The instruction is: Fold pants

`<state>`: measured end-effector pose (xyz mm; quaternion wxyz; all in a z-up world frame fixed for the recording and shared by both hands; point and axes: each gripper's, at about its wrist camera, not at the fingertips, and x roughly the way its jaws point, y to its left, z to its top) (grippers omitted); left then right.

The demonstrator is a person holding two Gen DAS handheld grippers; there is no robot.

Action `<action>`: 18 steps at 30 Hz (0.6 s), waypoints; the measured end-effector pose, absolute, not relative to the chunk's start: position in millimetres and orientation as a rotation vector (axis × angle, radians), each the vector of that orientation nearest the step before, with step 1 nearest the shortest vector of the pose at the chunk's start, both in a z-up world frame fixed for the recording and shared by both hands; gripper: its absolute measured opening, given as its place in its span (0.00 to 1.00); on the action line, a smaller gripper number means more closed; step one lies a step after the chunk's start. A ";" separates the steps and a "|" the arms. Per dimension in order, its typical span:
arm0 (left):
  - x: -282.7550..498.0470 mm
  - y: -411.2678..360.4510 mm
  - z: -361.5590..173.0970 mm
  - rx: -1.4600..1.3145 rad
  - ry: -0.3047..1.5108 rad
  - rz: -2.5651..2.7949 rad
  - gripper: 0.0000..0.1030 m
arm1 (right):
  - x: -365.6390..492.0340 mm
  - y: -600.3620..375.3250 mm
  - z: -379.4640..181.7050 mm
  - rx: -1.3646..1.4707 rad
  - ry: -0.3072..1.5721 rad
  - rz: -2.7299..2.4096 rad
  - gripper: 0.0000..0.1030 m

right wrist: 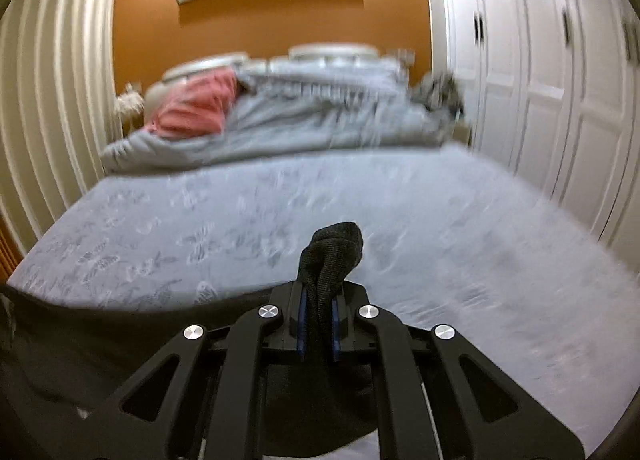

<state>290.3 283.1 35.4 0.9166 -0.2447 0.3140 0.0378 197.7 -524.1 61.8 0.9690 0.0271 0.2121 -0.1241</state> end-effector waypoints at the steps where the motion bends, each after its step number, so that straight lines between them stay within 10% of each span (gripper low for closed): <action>1: 268.7 290.5 38.9 -0.509 0.633 0.055 0.24 | 171.3 -527.5 63.2 0.032 0.421 -0.251 0.08; 4: 219.6 298.7 28.2 -0.477 0.671 0.024 0.27 | 115.8 -540.3 40.1 0.059 0.480 -0.242 0.12; 9: 150.9 301.4 -33.7 -0.451 0.779 0.054 0.43 | 54.0 -568.9 -43.3 0.207 0.667 -0.374 0.60; 18: 97.8 307.6 -50.5 -0.814 0.814 0.004 0.49 | -17.5 -557.9 -48.6 0.410 0.703 -0.388 0.71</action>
